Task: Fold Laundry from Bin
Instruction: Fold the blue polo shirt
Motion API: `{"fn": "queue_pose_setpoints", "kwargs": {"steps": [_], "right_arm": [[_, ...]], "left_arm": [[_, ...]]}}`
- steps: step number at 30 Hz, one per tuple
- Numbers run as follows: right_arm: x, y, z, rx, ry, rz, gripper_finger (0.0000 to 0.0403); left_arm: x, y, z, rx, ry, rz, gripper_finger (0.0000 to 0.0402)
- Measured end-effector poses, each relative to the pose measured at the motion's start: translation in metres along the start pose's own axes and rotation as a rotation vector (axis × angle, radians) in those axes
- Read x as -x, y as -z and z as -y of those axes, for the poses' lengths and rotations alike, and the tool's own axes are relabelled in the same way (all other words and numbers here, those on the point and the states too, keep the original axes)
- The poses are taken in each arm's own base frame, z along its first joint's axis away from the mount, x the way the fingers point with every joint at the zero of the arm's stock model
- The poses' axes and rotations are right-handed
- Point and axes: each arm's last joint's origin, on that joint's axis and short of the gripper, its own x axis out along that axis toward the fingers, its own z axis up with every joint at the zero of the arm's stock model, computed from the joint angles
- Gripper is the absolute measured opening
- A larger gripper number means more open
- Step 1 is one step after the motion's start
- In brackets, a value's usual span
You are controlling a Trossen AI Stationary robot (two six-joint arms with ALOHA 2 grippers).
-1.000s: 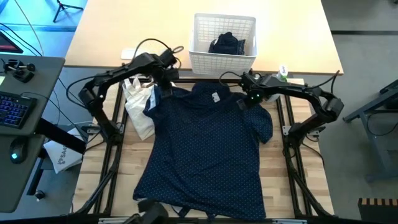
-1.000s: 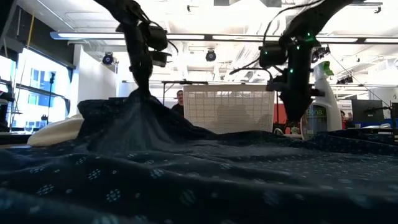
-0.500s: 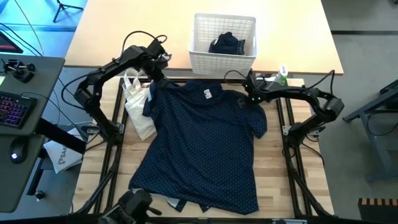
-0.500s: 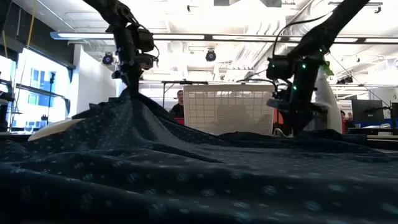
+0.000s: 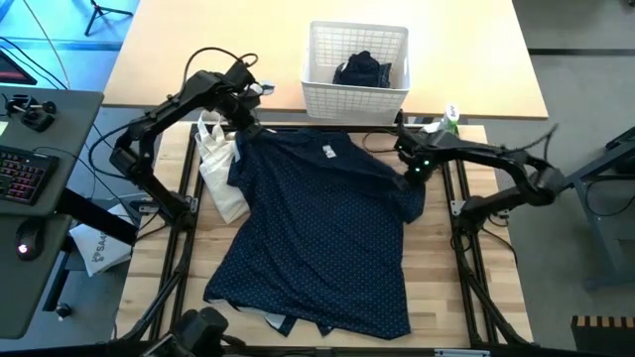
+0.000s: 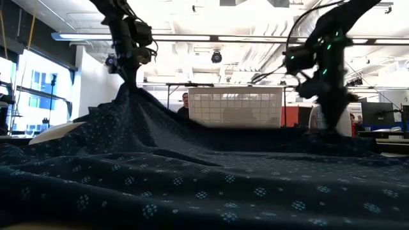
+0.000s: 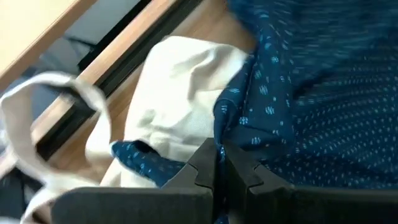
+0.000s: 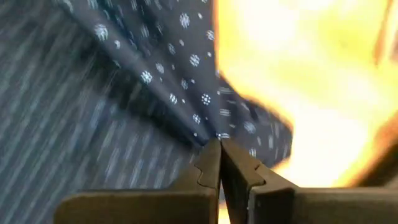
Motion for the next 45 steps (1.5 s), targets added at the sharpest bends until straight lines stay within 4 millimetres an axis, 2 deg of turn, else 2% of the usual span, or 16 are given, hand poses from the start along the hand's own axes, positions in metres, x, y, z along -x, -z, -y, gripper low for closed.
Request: {"fn": "queue_pose_setpoints", "kwargs": {"steps": [2,5,10,15,18,21,24,27,30,33,37,41,45], "right_arm": [[0.015,0.01,0.003,-0.021,-0.078,-0.089,0.0001],[0.026,0.016,0.007,-0.098,-0.098,-0.096,0.0001],[0.023,0.02,0.006,-0.106,-0.201,-0.134,0.0],[0.014,0.035,-0.007,-0.018,-0.356,-0.261,0.0005],[0.008,0.044,-0.013,0.031,-0.35,-0.309,0.0021],[0.01,0.044,-0.015,-0.001,-0.353,-0.316,0.0052],[0.022,0.034,-0.017,-0.048,-0.375,-0.269,0.0092],[0.035,0.016,-0.022,-0.069,-0.428,-0.126,0.0133],[0.042,-0.005,-0.028,-0.045,-0.484,0.071,0.0163],[0.032,-0.024,-0.033,-0.059,-0.424,0.186,0.0172],[0.008,-0.046,-0.042,-0.015,-0.384,0.236,0.0161],[-0.02,-0.062,-0.048,0.016,-0.371,0.226,0.0143],[-0.045,-0.065,-0.049,0.044,-0.334,0.15,0.0124]], "left_arm": [[0.004,0.003,-0.005,0.058,-0.011,0.0,0.0],[0.003,0.006,-0.013,0.129,-0.003,-0.028,0.0],[-0.013,0.009,-0.012,0.129,0.192,-0.15,0.0001],[-0.031,0.018,0.005,0.065,0.326,-0.385,0.0024],[-0.037,0.027,0.013,0.027,0.365,-0.494,0.0046],[-0.034,0.028,0.014,0.064,0.372,-0.5,0.0064],[-0.014,0.022,0.012,0.112,0.395,-0.417,0.0072],[0.008,0.012,0.013,0.084,0.401,-0.303,0.0073],[0.01,-0.001,0.017,0.027,0.39,-0.172,0.0074],[-0.001,-0.006,0.028,-0.063,0.395,-0.124,0.0074],[-0.028,-0.003,0.05,-0.216,0.418,-0.125,0.0074],[-0.052,0.0,0.066,-0.265,0.425,-0.098,0.0075],[-0.068,0.004,0.073,-0.288,0.387,-0.069,0.0075]]}}
